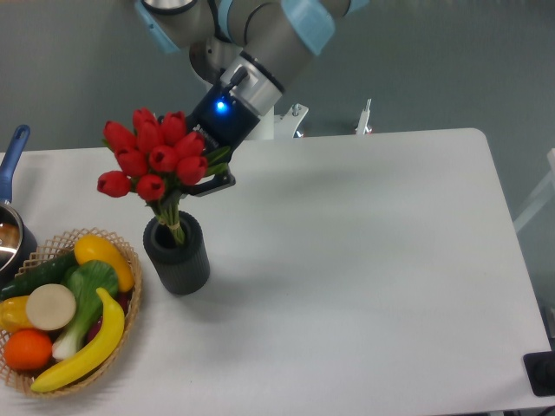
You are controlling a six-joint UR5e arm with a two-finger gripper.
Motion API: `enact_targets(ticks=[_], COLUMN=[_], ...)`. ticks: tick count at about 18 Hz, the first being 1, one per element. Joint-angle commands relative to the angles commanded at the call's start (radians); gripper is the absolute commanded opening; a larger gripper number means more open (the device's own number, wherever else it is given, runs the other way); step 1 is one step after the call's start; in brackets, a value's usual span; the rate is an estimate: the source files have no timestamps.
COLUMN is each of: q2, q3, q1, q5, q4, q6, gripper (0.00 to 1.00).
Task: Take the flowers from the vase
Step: 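Lift the gripped tulips straight up out of the black vase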
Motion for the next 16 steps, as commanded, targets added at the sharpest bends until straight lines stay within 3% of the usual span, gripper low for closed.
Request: enact_targets(ticks=[4,10,16], q2=[0.041,0.057,0.057], q3=[0.024,0.126,0.149], q1=[0.017,0.034,0.074], q5=[0.000,0.000,-0.014], q4=[-0.101,-0.271,-0.281], q6=[0.000,-0.003,-0.029], gripper=[0.11,0.11,0.11])
